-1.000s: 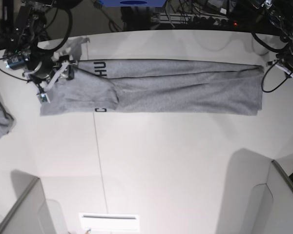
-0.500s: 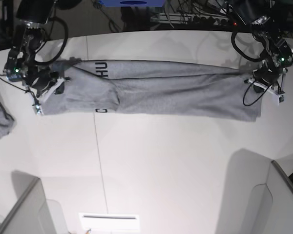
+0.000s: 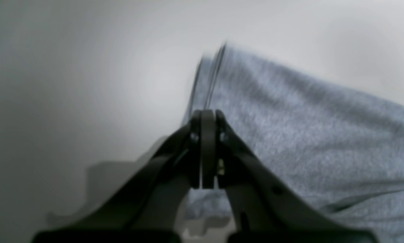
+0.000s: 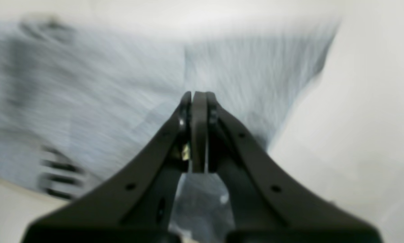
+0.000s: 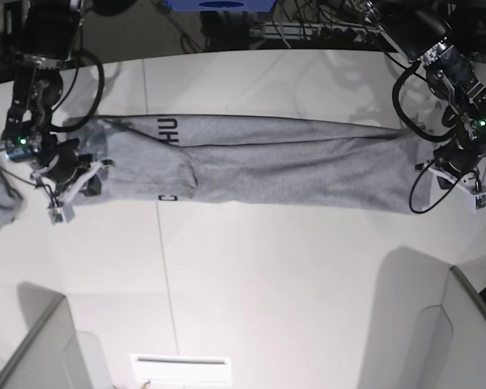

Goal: Fold the T-shirt properly
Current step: 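Grasp both ends of the grey strip and pull them taut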

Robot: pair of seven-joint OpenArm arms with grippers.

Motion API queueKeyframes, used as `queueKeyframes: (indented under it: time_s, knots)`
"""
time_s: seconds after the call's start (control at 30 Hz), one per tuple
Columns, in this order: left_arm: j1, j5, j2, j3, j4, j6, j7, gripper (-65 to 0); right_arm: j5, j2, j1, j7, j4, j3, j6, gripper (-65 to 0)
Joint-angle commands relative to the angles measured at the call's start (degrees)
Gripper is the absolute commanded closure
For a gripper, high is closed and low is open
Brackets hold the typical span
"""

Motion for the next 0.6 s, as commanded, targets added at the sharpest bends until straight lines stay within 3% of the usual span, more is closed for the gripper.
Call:
queueKeyframes:
  time_s: [0.0,0.13,0.3,0.33,0.47,0.53,0.57]
  knots:
    - [-0.65,-0.21,-0.82,-0.21,2.02,-0.14,-0.61,0.0,1.13,0.73,0.02,0.81,4.00,0.34,0.52,0.0]
    - [-0.04,-0.21,-2.58,-0.21,1.23,-0.50,-0.88,0.0,1.13,-0.67,-3.32,0.81,14.99,0.34,0.52,0.0]
    - [-0.13,-1.52,-3.37,-0.21,-2.29,-0.50,-2.37,0.0,0.96,-1.73,-5.08,0.81,17.10,0.34,0.52,0.0]
    - [0.23,-2.93,-3.46,-0.21,-2.81,-0.50,-3.87,-7.4,0.96,-1.73,-5.25,0.81,17.10,0.08,0.52,0.0]
    - [3.30,-11.19,-5.04,-0.12,-7.39,-0.50,-8.35,-47.2,0.96,-1.82,-6.22,0.81,17.01,0.08,0.52,0.0]
    - [3.21,-14.71,-6.10,-0.12,-11.69,-0.50,-8.44,-61.2,0.96,-1.82,-6.13,0.81,16.83,0.26,0.52,0.0]
    - [3.13,-16.12,-6.71,-0.12,-13.71,-0.50,-8.53,-65.0,0.96,-1.82,-6.13,0.81,16.83,0.26,0.52,0.0]
